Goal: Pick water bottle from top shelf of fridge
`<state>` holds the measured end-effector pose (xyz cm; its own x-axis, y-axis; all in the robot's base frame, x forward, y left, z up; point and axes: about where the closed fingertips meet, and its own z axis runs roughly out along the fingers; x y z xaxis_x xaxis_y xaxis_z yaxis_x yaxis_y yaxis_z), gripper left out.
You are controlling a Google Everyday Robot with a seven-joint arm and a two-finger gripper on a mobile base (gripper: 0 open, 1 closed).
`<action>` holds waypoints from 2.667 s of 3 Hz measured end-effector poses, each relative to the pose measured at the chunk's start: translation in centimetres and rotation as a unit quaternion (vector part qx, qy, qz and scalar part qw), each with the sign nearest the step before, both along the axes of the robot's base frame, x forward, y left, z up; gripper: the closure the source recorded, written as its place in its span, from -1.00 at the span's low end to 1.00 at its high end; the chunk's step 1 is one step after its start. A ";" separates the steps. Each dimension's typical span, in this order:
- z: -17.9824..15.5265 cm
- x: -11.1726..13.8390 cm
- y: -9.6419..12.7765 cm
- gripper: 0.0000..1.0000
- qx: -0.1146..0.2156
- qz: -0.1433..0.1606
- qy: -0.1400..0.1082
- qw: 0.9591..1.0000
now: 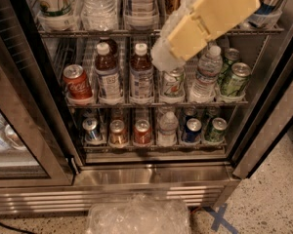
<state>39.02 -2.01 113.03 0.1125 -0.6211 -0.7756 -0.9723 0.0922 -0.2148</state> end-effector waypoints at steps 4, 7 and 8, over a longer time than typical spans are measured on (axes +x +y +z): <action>-8.0 -0.8 8.3 -1.00 0.127 -0.062 -0.028 0.990; -13.3 2.3 9.9 -1.00 0.150 -0.130 0.023 0.980; -14.9 4.1 9.8 -1.00 0.187 -0.209 0.036 0.959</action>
Offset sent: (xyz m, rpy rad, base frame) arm 0.0149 0.0561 -0.0893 0.2802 0.0143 -0.1260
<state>43.09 7.75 98.14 -0.1479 -0.2765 -0.9496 -0.8447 0.5347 -0.0241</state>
